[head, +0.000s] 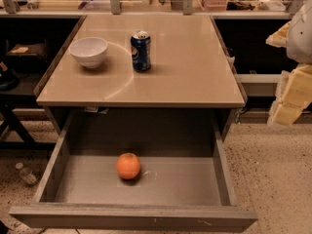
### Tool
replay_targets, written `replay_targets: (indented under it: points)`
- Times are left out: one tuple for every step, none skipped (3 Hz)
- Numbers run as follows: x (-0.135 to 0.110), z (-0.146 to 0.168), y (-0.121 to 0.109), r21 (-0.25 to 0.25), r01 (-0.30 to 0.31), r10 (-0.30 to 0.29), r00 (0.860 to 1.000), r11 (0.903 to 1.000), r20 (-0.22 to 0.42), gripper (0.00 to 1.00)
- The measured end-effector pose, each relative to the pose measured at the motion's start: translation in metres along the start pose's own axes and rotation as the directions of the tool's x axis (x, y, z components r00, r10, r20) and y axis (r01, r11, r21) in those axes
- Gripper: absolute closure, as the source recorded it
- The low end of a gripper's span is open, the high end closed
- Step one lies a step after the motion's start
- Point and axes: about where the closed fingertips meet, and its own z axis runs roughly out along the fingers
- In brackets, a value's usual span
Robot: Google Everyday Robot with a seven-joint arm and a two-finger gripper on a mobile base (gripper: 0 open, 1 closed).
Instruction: Pick orange from top drawer and place on counter
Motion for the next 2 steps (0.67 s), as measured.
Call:
replay_targets:
  points:
    - [-0.001,0.003,0.006,0.003,-0.005,0.005,1.000,1.0000,0.004,0.00]
    - [-0.014,0.017,0.033,-0.016,-0.013,0.013,0.999,0.9998,0.029,0.00]
